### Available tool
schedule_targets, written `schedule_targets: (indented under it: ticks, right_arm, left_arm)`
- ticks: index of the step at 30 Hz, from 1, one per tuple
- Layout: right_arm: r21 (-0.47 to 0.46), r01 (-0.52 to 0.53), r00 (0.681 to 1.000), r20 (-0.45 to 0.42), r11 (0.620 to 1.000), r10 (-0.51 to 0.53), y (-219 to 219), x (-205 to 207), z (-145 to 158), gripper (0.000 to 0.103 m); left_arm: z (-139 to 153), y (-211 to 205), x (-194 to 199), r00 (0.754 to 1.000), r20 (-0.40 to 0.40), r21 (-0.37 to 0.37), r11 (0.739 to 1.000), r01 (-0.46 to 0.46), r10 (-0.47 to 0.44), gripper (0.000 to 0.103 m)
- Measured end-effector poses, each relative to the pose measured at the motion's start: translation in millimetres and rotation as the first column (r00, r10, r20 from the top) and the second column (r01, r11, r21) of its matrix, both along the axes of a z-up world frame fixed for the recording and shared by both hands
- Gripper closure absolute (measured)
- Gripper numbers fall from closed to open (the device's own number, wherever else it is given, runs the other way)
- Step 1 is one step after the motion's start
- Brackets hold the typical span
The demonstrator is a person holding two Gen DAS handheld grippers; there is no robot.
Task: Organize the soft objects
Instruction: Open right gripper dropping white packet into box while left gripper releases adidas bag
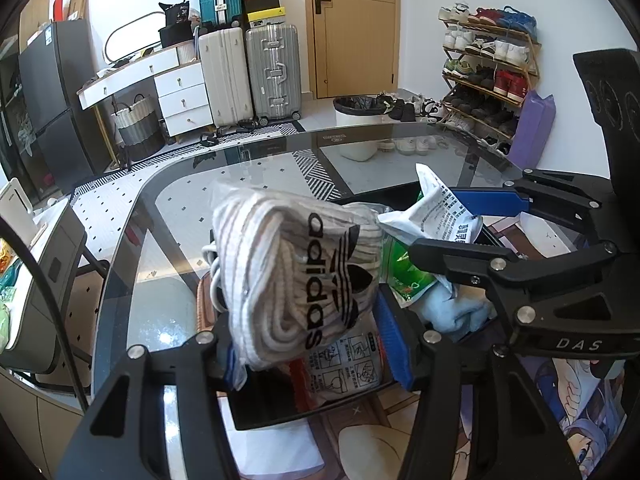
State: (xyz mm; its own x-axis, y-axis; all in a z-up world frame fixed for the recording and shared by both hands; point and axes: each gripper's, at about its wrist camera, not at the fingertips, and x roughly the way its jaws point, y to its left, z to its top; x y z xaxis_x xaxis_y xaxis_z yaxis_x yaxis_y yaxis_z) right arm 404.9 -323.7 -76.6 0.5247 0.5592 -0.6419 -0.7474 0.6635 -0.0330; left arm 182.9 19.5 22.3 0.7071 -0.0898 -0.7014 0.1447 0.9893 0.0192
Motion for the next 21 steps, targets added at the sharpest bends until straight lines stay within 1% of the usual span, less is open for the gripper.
schedule_targets:
  ticks: [5,10,12,14,16,18,21]
  right_arm:
    - [0.002,-0.001,1.000,0.004,1.000,0.001,-1,1,0,0.048]
    - [0.020,0.004,1.000,0.006,1.000,-0.004,-5,-3,0,0.037]
    - [0.029,0.001,1.000,0.010,1.000,-0.002,-6,-5,1,0.035]
    - [0.037,0.001,1.000,0.018,0.999,-0.002,-9,-7,4,0.029]
    - [0.046,0.000,1.000,0.028,0.999,-0.001,-11,-9,7,0.020]
    - [0.049,0.001,0.999,0.034,0.999,-0.003,-13,-11,9,0.017]
    - [0.051,0.005,0.999,0.040,0.999,-0.007,-15,-13,11,0.014]
  left_arm:
    - [0,-1,-1,1.000,0.000,0.003,1.000,0.012,-0.012,0.046]
    - [1,-1,-2,1.000,-0.003,-0.001,1.000,0.018,-0.018,0.044]
    - [2,0,-4,1.000,0.000,-0.007,1.000,0.018,-0.018,0.037]
    - [4,1,-6,1.000,0.004,-0.008,1.000,0.011,-0.011,0.032]
    - [6,2,-7,1.000,0.004,-0.018,1.000,0.016,-0.016,0.028]
    - [9,1,-9,1.000,0.014,-0.013,1.000,0.018,-0.017,0.025]
    - [12,0,-12,1.000,0.024,0.000,1.000,0.014,-0.014,0.024]
